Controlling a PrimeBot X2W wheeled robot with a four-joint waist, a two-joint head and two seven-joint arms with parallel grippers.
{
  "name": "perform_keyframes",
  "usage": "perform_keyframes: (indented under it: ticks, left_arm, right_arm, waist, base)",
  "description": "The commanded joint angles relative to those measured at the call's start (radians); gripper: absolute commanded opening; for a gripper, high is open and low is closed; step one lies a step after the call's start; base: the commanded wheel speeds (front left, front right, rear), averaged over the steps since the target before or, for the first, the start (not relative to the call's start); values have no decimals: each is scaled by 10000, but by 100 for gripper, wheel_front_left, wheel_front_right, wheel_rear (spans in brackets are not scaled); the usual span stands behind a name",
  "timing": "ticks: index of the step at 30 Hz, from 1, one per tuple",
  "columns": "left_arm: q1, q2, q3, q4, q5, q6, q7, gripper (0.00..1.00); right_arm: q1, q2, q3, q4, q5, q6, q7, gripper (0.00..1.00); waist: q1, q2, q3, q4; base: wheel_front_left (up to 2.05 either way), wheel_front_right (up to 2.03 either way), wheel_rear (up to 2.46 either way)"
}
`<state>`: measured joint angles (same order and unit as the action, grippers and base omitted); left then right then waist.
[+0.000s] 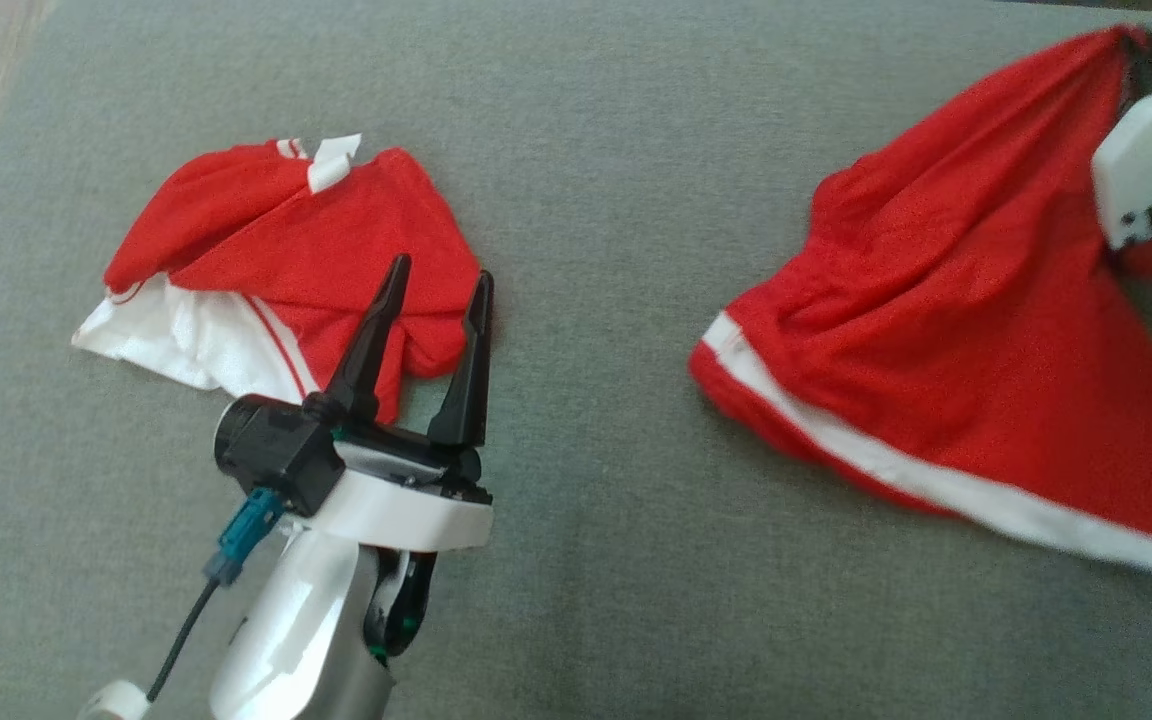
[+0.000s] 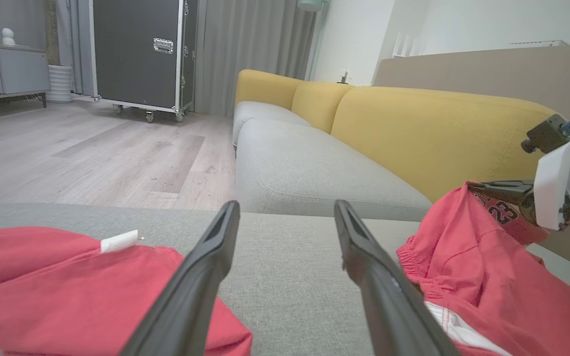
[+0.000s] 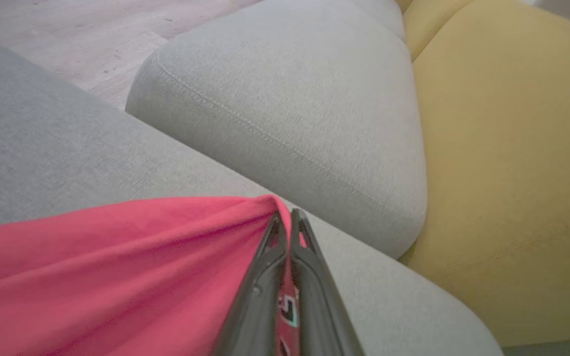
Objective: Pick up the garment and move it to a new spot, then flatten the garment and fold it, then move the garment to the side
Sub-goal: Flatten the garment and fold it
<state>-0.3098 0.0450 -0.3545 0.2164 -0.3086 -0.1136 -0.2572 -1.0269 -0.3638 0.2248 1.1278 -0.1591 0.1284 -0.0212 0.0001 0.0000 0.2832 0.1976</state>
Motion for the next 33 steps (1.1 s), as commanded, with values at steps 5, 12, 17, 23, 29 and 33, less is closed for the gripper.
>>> perform_keyframes:
  ticks: [5,12,17,23,29,33]
  left_arm:
    - [-407,52,217,-409,-159,107,-46,100]
    - [-399,52,299,-409,-189,196,-46,100]
    - [-318,52,501,-414,-106,189,-46,100]
    - [-89,52,852,-442,64,150,-46,100]
    - [229,52,1188,-545,190,124,-46,100]
    - [520,52,1341,-551,249,97,-46,100]
  right_arm:
    - [-924,-156,296,211,-373,23,-494,55]
    - [-1029,58,184,815,-237,23,-832,100]
    - [-644,469,-153,948,325,23,-1760,100]
    - [359,1206,-757,47,1534,23,-2382,100]
    - [2651,1970,-1199,-3176,2575,23,-2402,100]
    - [4887,2558,-1607,-5299,2767,23,-2404,100]
  waist:
    - [-1,0,184,284]
    - [-1,0,32,104]
    - [-1,0,-386,-381]
    - [-1,0,-1079,-1156]
    - [-1,0,-1622,-1929]
    - [-1,0,-1896,-2387]
  base:
    - [0,0,0]
    - [0,0,0]
    - [0,0,0]
    - [0,0,0]
    - [0,0,0]
    - [0,0,0]
